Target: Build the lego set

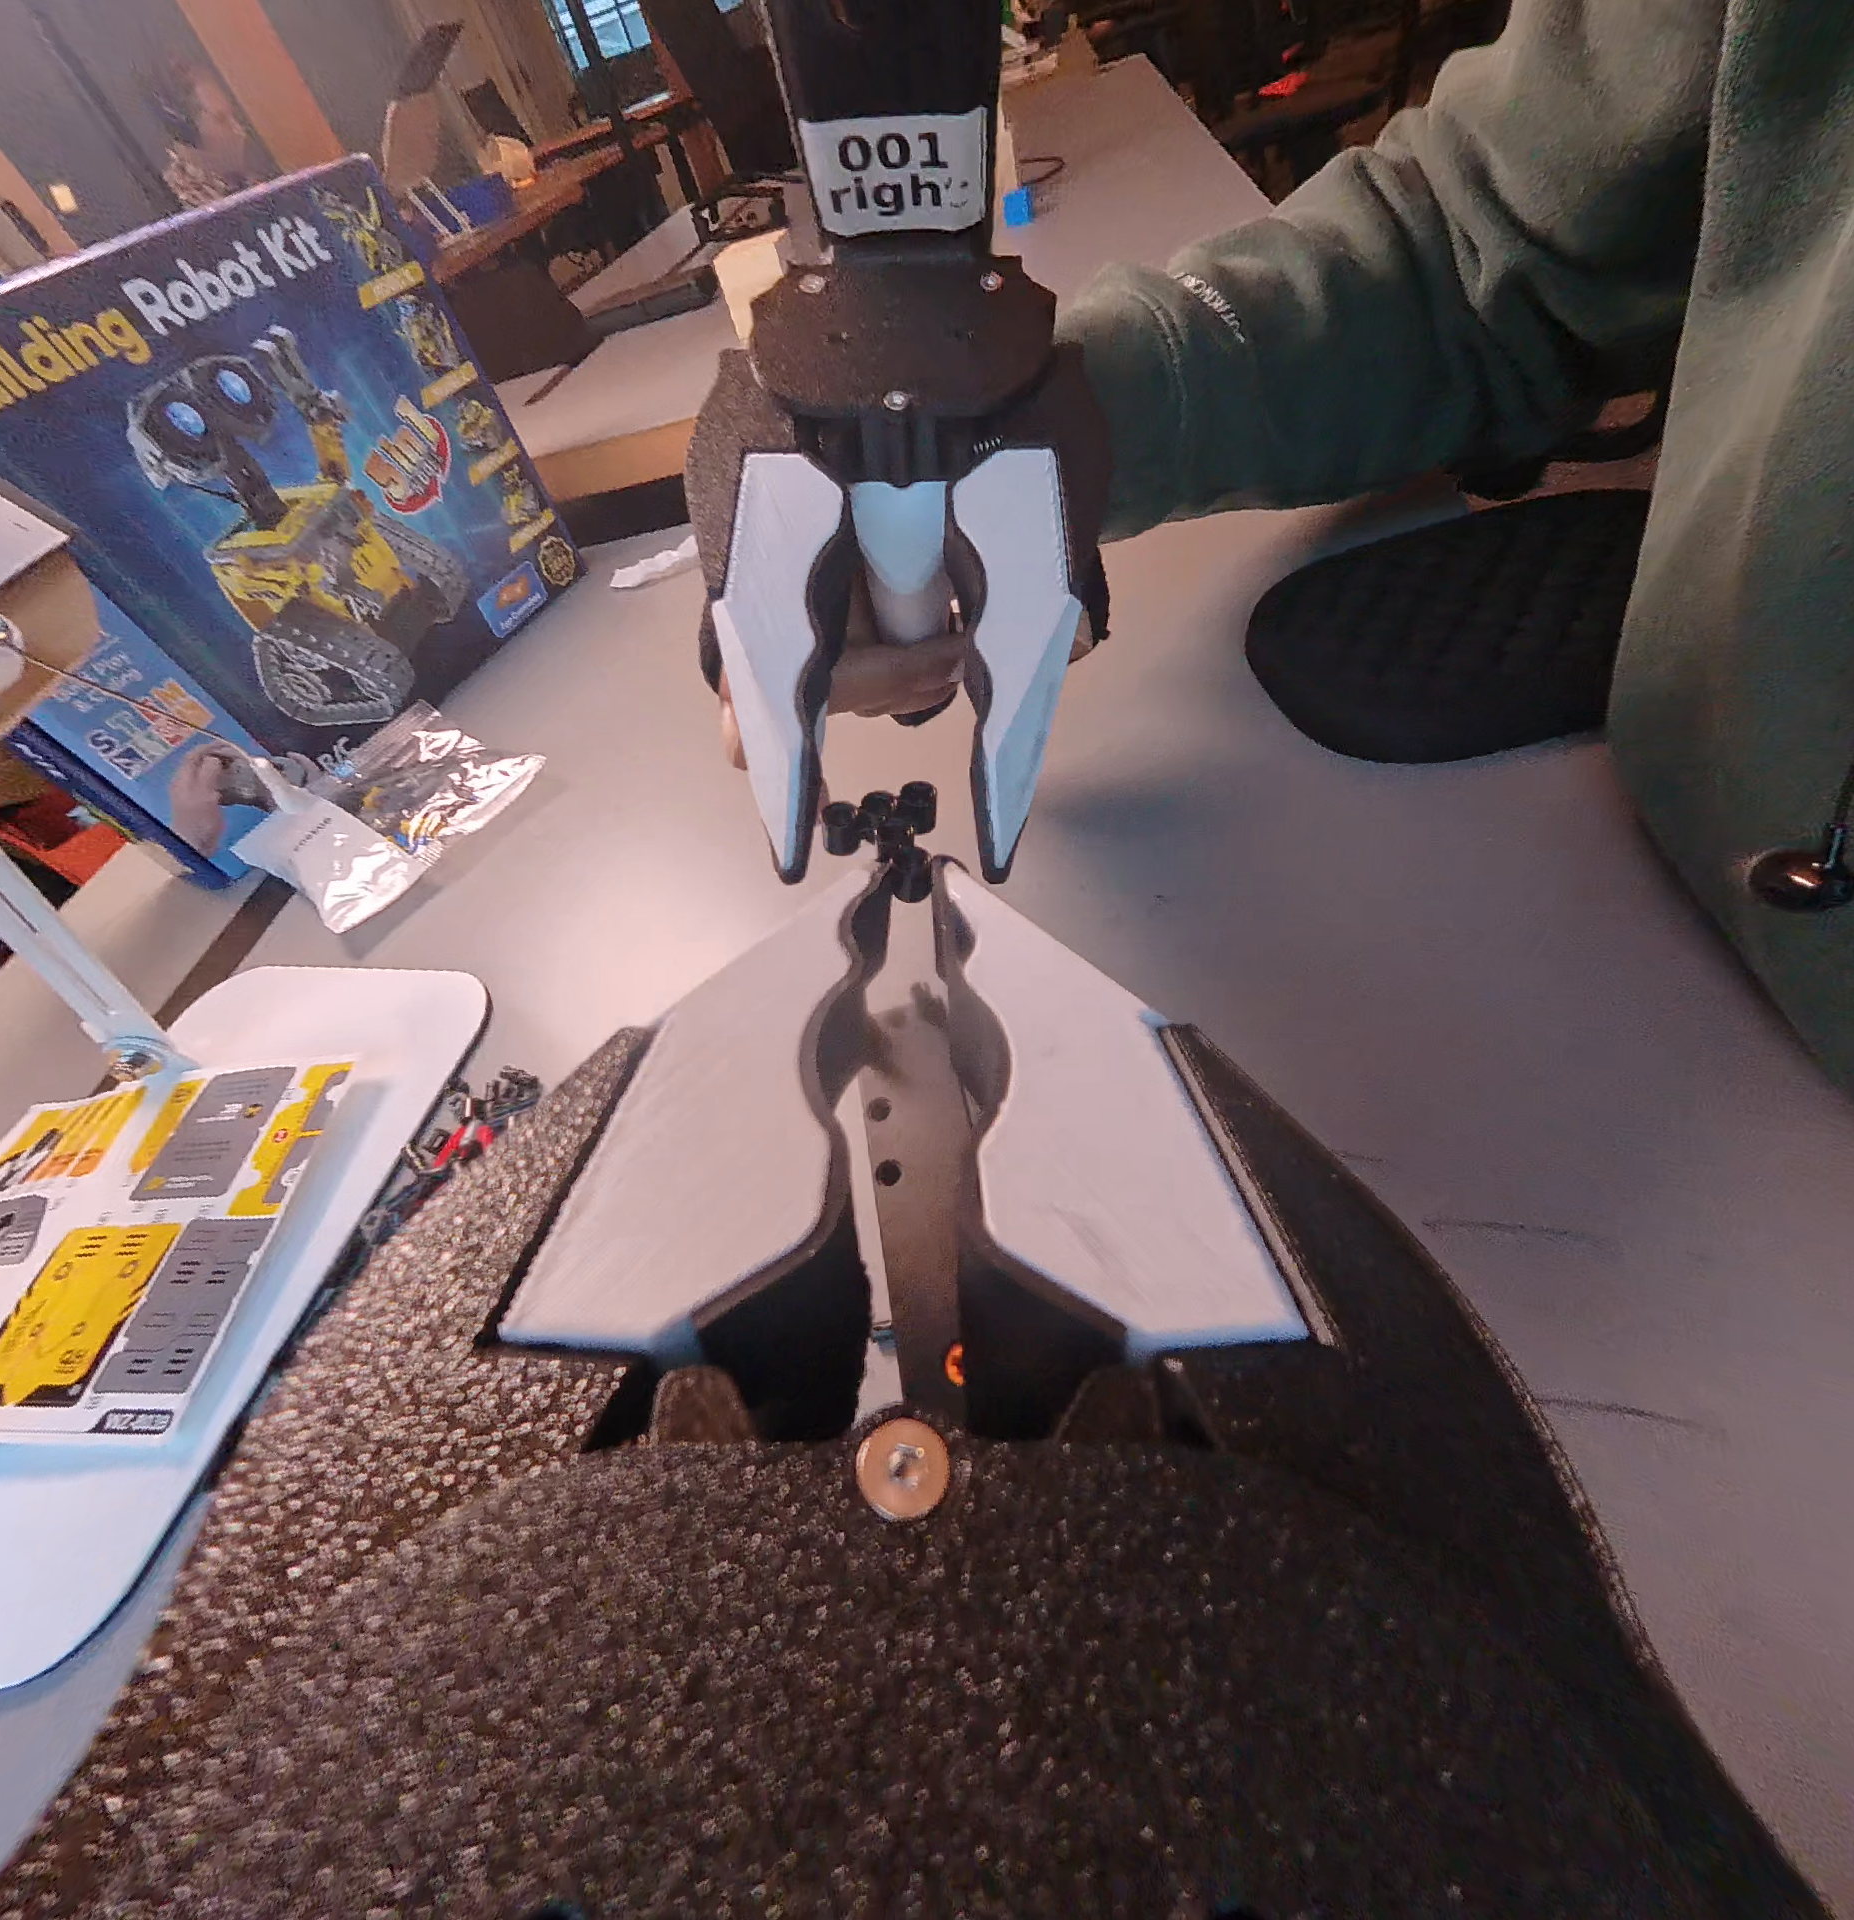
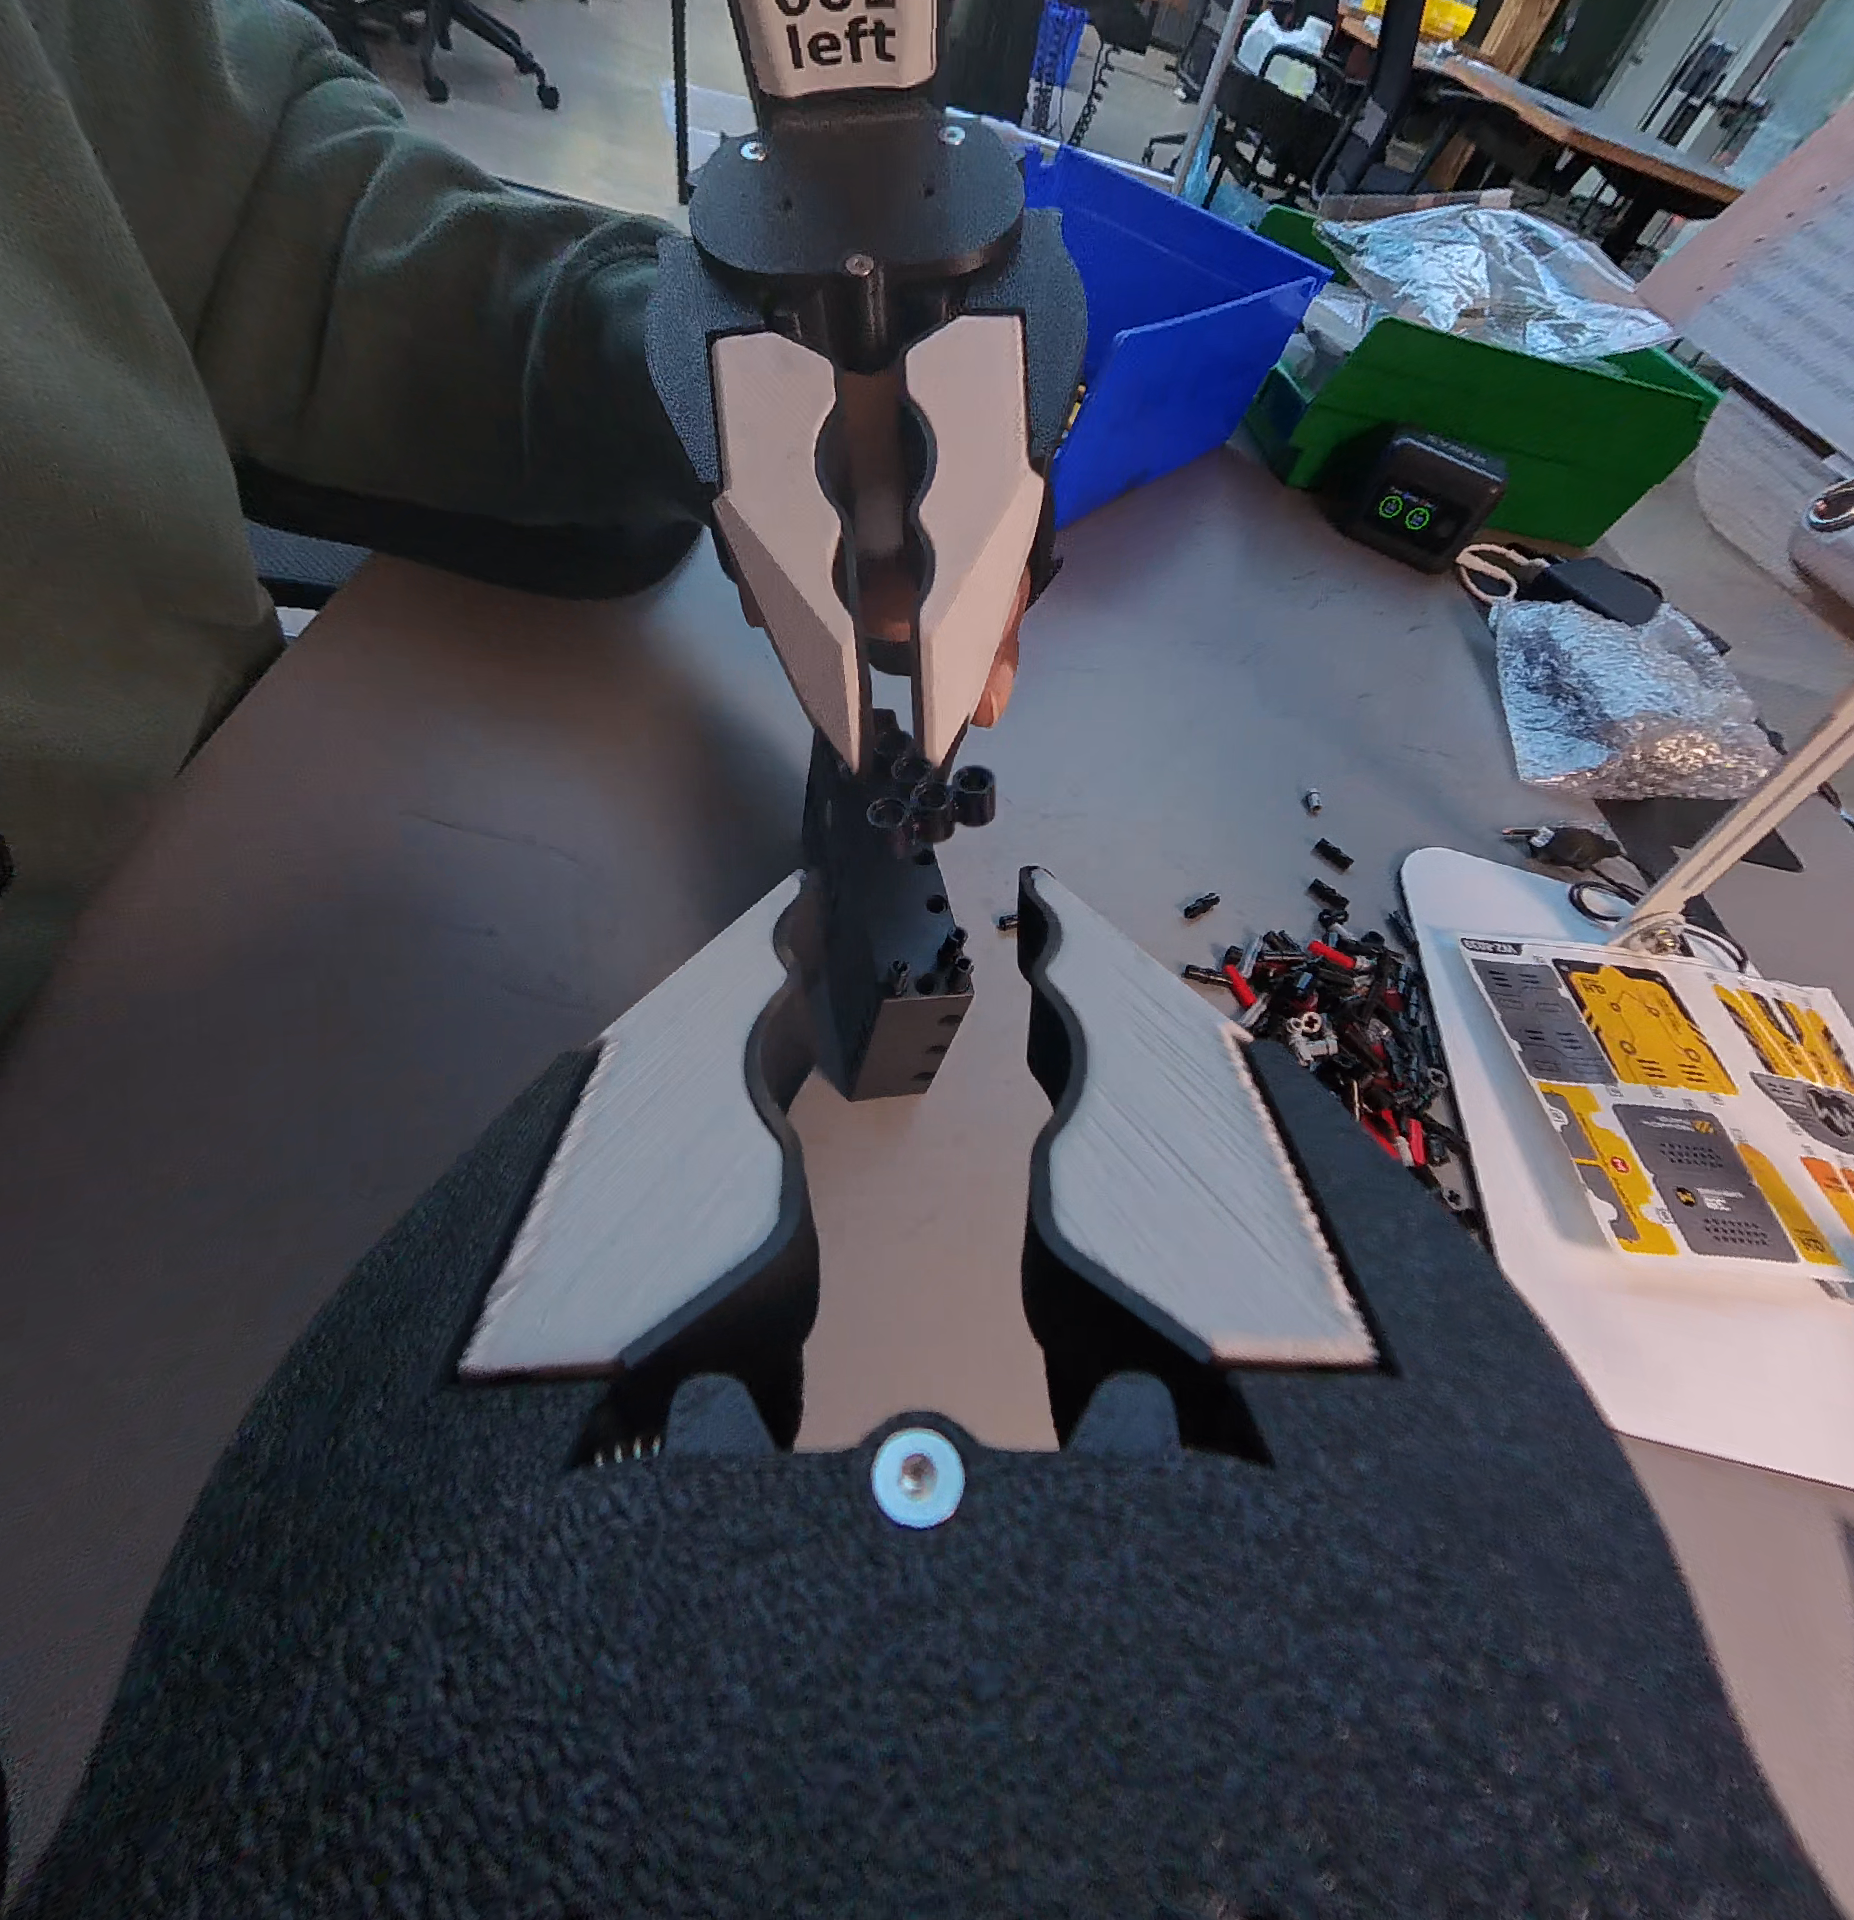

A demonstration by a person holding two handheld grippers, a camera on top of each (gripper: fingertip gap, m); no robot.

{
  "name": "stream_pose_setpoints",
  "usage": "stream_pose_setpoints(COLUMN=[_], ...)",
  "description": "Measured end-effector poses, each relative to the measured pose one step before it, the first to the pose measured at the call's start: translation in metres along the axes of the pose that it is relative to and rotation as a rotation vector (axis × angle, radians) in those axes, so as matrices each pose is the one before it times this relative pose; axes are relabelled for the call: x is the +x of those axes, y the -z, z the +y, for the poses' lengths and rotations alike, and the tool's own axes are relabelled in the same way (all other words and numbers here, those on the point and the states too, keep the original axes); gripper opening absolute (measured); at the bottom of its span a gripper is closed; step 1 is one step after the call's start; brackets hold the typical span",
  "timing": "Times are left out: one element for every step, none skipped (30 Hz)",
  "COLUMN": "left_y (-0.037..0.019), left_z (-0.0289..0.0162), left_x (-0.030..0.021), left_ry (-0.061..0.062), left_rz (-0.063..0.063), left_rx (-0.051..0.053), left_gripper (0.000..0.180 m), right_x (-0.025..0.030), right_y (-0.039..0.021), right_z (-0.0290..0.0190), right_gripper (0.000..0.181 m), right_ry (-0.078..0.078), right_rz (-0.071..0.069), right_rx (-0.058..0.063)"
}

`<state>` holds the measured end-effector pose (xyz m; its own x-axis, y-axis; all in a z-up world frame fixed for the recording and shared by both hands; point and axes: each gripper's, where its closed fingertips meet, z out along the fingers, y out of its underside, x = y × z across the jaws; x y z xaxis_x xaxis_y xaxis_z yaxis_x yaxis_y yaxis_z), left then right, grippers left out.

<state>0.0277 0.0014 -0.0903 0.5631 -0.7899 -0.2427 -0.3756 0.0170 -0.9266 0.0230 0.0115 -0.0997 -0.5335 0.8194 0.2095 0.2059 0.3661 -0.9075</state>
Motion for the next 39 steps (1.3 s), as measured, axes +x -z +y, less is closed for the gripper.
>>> stream_pose_setpoints(left_y=[-0.00058,-0.00031,-0.00013,0.00002,0.00002,0.00013,0.00017,0.00014,0.00018,0.00013,-0.00004,-0.00023,-0.00045,-0.00064,-0.00056,-0.00064,-0.00063,-0.00043,-0.00043,-0.0001,-0.00006,0.0001,0.0002,0.00048,0.00033,0.0001,-0.00017,-0.00039,-0.00042,-0.00042,-0.00027,-0.00014,-0.00017,-0.00005,-0.00023,-0.00014,-0.00013,-0.00021,-0.00037], left_z=[0.00241,0.00212,0.00171,0.00143,0.00109,0.00126,0.00165,0.00158,0.0016,0.00148,0.00156,0.00187,0.00182,0.00169,0.00149,0.0016,0.00176,0.0018,0.00188,0.00217,0.00212,0.00187,0.0016,0.00114,0.00093,0.00067,0.00042,0.00041,0.00034,0.0003,0.00042,0.00031,0.00027,0.00014,0.00013,0.00022,0.00005,0.0,-0.00016], left_x=[0.00172,0.001,0.00034,0.00029,0.00032,-0.00015,-0.00038,-0.0004,-0.00039,-0.00053,-0.00023,0.00009,0.00001,-0.00023,-0.00018,0.00004,-0.00074,-0.00134,-0.00195,-0.00234,-0.00201,-0.00111,-0.00066,-0.0004,-0.00002,0.00028,0.0007,0.00066,0.00055,-0.00002,-0.00024,-0.00035,-0.00006,0.00017,0.00019,0.00018,0.00022,0.00055,0.00061], left_ry=[0.0087,0.0041,0.0003,-0.0005,-0.0005,-0.0006,0.0004,0.0027,0.0051,0.0054,0.0048,0.0037,0.0016,0.0005,0.0008,0.0026,0.0036,0.0051,0.0073,0.0054,0.0017,0.0013,0.003,0.0055,0.0074,0.0056,0.0015,-0.0001,0.0009,0.0003,0.0001,0.0015,0.0036,0.005,0.0037,0.0018,0.0004,0.0008,0.0023], left_rz=[0.0154,0.0106,0.0068,0.0067,0.007,0.0054,0.0039,0.0045,0.005,0.0049,0.0068,0.0088,0.0085,0.0071,0.0086,0.0102,0.0064,0.0025,-0.0011,-0.0063,-0.0082,-0.0061,-0.0055,-0.0037,-0.0014,-0.001,-0.0013,-0.0011,-0.0021,-0.0039,-0.005,-0.0036,-0.0011,0.0008,0.0007,-0.001,-0.0009,0.0016,0.0024], left_rx=[-0.0015,-0.0017,-0.0027,-0.0026,-0.0025,-0.0041,-0.0053,-0.0042,-0.0029,-0.0019,-0.0033,-0.0061,-0.0076,-0.0082,-0.008,-0.0092,-0.0103,-0.0098,-0.0113,-0.0136,-0.0145,-0.0147,-0.0132,-0.0104,-0.0091,-0.0083,-0.0075,-0.0076,-0.0082,-0.0075,-0.0067,-0.0053,-0.0035,-0.0025,-0.0025,-0.0035,-0.0031,-0.0018,-0.001], left_gripper=[0.007,0.007,0.007,0.007,0.007,0.007,0.007,0.007,0.007,0.007,0.007,0.007,0.007,0.007,0.007,0.007,0.007,0.007,0.007,0.007,0.007,0.008,0.009,0.01,0.011,0.011,0.01,0.008,0.007,0.007,0.007,0.007,0.007,0.007,0.007,0.007,0.008,0.008,0.008], right_x=[-0.00053,0.00029,-0.00051,-0.00251,-0.00101,0.00082,0.0004,0.00027,0.00078,0.00099,0.00104,0.00066,0.00021,-0.00081,-0.00079,-0.00005,0.00055,0.00127,0.00166,0.00212,0.00206,0.00102,0.00033,-0.00028,-0.00058,-0.00071,-0.00039,-0.00016,0.00004,0.00033,0.00032,0.00027,-0.00008,-0.00006,-0.00017,-0.00011,-0.00005,-0.00034,-0.00057], right_y=[-0.00176,-0.00201,-0.0021,-0.00184,-0.00154,-0.00121,-0.00089,-0.00074,-0.00052,-0.00036,-0.00038,-0.00045,-0.00047,-0.00045,-0.00069,-0.00078,-0.0006,-0.0005,-0.00061,-0.00087,-0.00111,-0.00094,-0.00093,-0.00104,-0.00088,-0.00058,-0.00047,-0.00014,0.00012,0.00011,0.00002,-0.0001,-0.00003,-0.00009,-0.00007,-0.00011,-0.00026,-0.00026,-0.00058], right_z=[0.0011,0.00193,0.00234,0.00219,0.0009,0.00056,0.00072,0.00037,-0.00075,-0.00081,-0.00062,-0.00044,-0.00033,0.00004,0.0006,0.00164,0.00215,0.00183,0.00203,0.00241,0.00266,0.00158,0.00164,0.00225,0.00196,0.00079,0.00074,0.0003,0.00032,0.00019,0.00025,0.0001,0.00013,0.00022,0.00005,0.00016,0.00006,0.00011,0.00092], right_gripper=[0.036,0.036,0.035,0.032,0.029,0.026,0.024,0.021,0.02,0.021,0.023,0.025,0.026,0.026,0.023,0.023,0.022,0.022,0.022,0.022,0.022,0.022,0.022,0.022,0.022,0.022,0.022,0.022,0.022,0.022,0.022,0.022,0.022,0.022,0.022,0.022,0.022,0.022,0.022], right_ry=[0.0002,0.0022,0.0036,0.0005,-0.0019,-0.0021,-0.0033,-0.0046,-0.004,-0.004,-0.0047,-0.0035,-0.0023,-0.0013,-0.0002,0.0055,0.0067,-0.0028,-0.0152,-0.0207,-0.0172,-0.0101,-0.0111,-0.0115,-0.0092,-0.0073,-0.009,-0.0092,-0.0064,-0.0035,-0.0025,-0.0069,-0.0094,-0.0097,-0.0065,-0.0046,-0.0062,-0.0044,-0.0016], right_rz=[-0.014,-0.0102,-0.0158,-0.0272,-0.0162,-0.0044,-0.0081,-0.0094,-0.0045,-0.0033,-0.0035,-0.005,-0.0072,-0.0117,-0.0096,-0.0032,0.0022,0.0054,0.0065,0.0099,0.0137,0.0116,0.0105,0.0065,0.0054,0.0037,0.0032,0.0014,0.0001,0.0013,0.0012,-0.0004,-0.0038,-0.0044,-0.004,-0.0028,-0.0021,-0.0047,-0.0056], right_rx=[-0.0094,-0.0129,-0.0116,-0.009,0.0001,0.0039,0.0021,0.004,0.0107,0.0097,0.008,0.0076,0.0071,0.0051,0.0006,-0.0059,-0.0083,-0.0056,-0.0064,-0.0097,-0.0113,-0.0062,-0.0083,-0.0126,-0.0106,-0.0024,-0.0031,-0.0023,-0.0033,-0.0032,-0.0021,-0.0021,-0.0021,-0.0023,-0.0028,-0.0042,-0.0052,-0.0047,-0.0089])
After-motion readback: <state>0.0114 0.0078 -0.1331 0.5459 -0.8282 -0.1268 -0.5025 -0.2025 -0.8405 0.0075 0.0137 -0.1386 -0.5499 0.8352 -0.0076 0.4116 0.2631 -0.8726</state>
